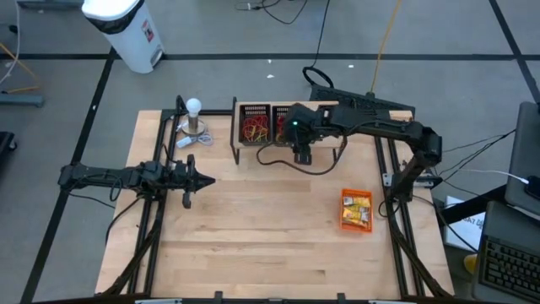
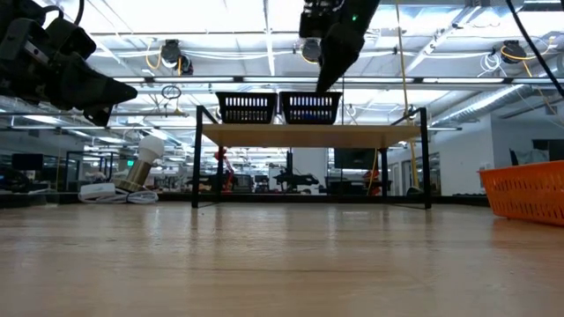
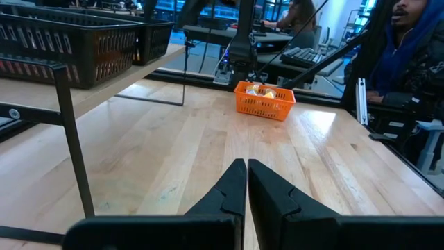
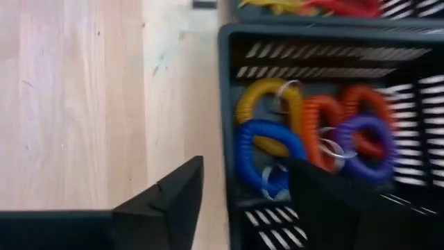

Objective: Pick & Place Office Desk Supplies
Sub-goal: Put the orange bin on the shelf

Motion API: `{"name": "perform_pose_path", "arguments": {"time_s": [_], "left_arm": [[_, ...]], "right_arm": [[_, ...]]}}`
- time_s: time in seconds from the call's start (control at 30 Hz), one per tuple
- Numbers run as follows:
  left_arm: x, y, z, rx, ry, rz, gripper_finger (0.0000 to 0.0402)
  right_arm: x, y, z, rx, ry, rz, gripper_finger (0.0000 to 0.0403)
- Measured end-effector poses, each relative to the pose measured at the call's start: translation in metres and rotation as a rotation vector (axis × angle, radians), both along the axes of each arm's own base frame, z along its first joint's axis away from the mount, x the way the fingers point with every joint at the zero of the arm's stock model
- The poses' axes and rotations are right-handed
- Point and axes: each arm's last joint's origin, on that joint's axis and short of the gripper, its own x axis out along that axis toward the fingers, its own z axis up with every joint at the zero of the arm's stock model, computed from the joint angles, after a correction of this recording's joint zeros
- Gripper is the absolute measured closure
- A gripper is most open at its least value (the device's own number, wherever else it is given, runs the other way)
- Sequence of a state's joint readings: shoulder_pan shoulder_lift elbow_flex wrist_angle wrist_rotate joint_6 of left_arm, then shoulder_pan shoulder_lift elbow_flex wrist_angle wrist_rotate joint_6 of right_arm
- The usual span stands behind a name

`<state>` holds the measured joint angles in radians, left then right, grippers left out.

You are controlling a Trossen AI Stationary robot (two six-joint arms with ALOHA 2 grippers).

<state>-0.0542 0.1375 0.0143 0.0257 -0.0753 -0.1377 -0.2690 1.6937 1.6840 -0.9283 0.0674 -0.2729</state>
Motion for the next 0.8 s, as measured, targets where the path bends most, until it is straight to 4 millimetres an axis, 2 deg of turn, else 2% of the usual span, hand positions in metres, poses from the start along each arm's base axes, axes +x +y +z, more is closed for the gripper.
{"name": "perform_pose_path", "arguments": {"time_s": [0.17,0.33,0.47,0.6,0.67,0.8], "left_arm": [[0.000,0.000,0.000,-0.004,0.000,0.000,0.0382],[0.000,0.000,0.000,-0.003,-0.001,0.001,0.0382],[0.000,0.000,0.000,0.002,-0.003,0.003,0.0382],[0.000,0.000,0.001,0.001,-0.012,0.004,0.0382],[0.000,0.000,0.001,0.001,-0.016,0.004,0.0382],[0.000,0.000,0.001,0.001,-0.017,0.004,0.0382]], "right_arm": [[-0.025,0.011,0.035,-0.153,-0.063,-0.069,0.0175],[-0.069,0.035,0.083,-0.170,-0.246,-0.062,0.0181],[-0.109,0.056,0.115,-0.171,-0.390,-0.031,0.0236],[-0.144,0.069,0.135,-0.156,-0.501,-0.016,0.0337],[-0.159,0.074,0.138,-0.142,-0.535,-0.012,0.0383],[-0.185,0.081,0.126,-0.105,-0.588,-0.013,0.0391]]}}
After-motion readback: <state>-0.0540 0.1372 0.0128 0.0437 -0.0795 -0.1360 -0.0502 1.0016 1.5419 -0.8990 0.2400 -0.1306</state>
